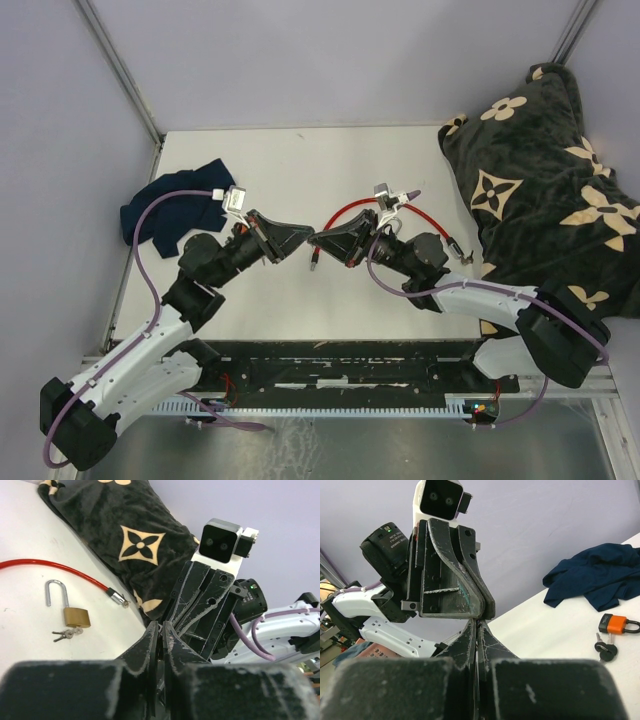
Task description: Unlock with the key
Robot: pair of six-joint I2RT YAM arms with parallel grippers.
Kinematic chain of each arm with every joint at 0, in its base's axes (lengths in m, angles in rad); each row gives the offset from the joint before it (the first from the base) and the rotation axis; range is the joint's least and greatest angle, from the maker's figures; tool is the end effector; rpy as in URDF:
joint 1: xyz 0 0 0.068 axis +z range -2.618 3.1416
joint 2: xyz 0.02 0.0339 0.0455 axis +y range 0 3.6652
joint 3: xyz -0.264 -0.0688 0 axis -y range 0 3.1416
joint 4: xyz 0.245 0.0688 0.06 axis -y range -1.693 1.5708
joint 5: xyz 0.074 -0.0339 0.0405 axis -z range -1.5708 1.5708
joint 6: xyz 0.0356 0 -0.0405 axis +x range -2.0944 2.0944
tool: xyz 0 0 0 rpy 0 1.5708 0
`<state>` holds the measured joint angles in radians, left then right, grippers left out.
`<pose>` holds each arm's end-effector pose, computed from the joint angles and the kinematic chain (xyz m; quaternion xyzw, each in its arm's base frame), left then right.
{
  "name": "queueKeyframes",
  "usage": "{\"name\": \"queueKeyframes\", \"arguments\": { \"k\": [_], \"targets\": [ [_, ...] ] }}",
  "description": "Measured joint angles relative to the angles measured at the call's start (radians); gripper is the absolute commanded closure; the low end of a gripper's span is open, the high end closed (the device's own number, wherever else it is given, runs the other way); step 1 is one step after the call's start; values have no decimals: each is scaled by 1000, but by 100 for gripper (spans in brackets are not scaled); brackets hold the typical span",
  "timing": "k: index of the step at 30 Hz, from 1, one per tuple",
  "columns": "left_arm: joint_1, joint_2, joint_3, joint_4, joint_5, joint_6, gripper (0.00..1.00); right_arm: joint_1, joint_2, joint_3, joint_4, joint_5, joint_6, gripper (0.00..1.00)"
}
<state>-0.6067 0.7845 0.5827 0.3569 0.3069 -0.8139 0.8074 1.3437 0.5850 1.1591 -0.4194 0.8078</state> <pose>0.1515 -0.1182 0.3264 0.0491 0.6511 -0.5649 0.5045 0.1815 0.2107 0.2872 -0.1734 0.5403 0.6687 0.4805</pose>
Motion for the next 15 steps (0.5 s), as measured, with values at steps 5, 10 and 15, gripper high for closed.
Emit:
{"name": "queueKeyframes", "arguments": {
  "k": [5,10,15],
  "targets": [
    [0,0,10,-75,-49,6,59,-18,4,-9,-1,-8,8,98],
    [0,16,74,-243,-126,53,45,-55,4,-45,-1,-10,11,98],
    [0,92,170,-420,-186,113,37,-94,4,-88,-1,-10,15,98]
  ]
}}
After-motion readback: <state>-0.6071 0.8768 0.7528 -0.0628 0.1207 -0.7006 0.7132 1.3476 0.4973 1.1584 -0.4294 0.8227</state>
